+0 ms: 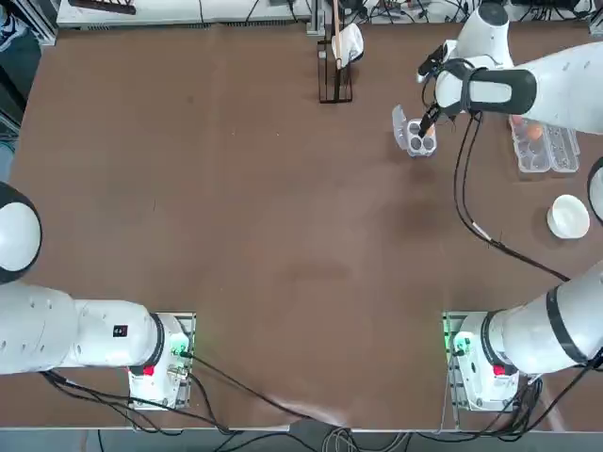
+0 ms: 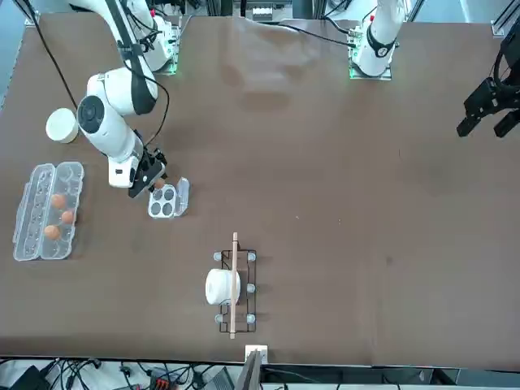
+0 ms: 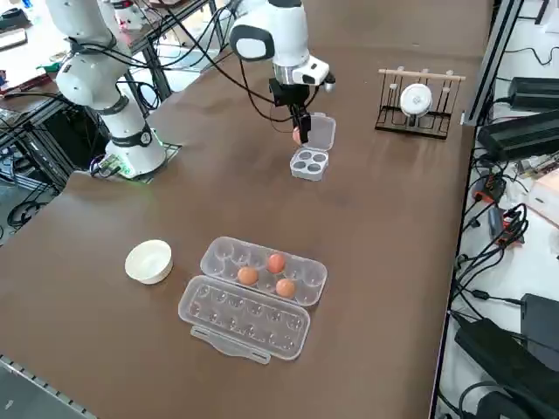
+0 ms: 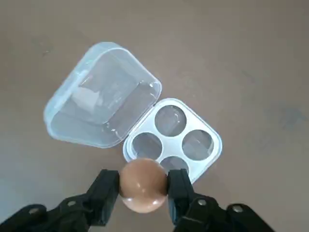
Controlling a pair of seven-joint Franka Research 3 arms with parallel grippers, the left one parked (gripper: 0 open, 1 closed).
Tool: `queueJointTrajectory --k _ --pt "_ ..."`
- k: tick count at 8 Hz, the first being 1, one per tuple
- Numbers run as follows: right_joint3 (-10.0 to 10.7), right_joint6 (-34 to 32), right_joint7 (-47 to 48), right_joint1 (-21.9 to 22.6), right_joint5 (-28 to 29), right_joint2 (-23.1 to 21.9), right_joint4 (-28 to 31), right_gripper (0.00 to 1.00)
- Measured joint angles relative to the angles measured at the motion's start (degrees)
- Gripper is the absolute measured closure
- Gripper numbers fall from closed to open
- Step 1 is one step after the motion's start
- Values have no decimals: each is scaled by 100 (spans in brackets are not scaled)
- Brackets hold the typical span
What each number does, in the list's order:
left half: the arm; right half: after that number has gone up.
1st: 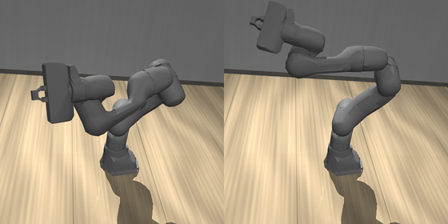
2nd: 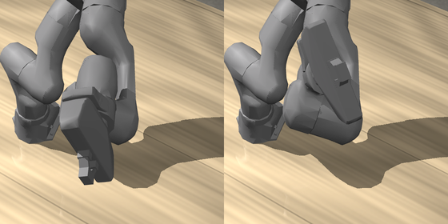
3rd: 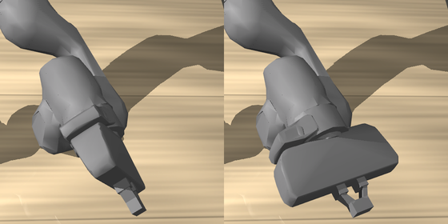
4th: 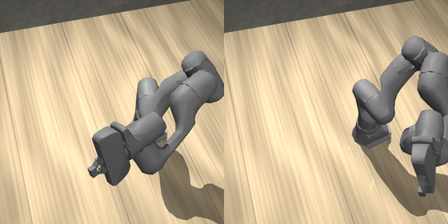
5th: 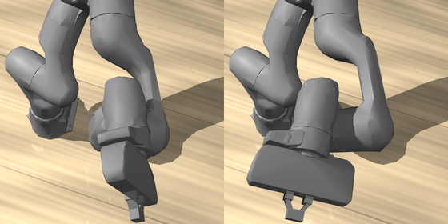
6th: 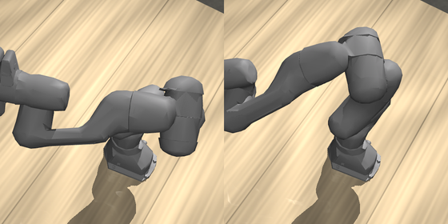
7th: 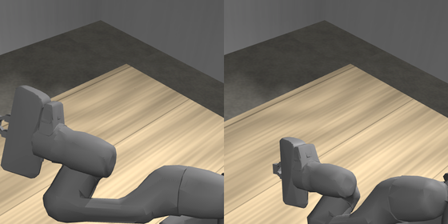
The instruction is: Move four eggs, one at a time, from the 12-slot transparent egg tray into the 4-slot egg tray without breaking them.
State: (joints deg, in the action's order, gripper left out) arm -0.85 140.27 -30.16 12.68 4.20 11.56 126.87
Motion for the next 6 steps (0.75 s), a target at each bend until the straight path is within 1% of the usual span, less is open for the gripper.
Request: queueJointTrajectory --k 2,6 --pt "29 184 0 0 0 188 -4 41" --pt "47 400 0 1 0 367 -13 41"
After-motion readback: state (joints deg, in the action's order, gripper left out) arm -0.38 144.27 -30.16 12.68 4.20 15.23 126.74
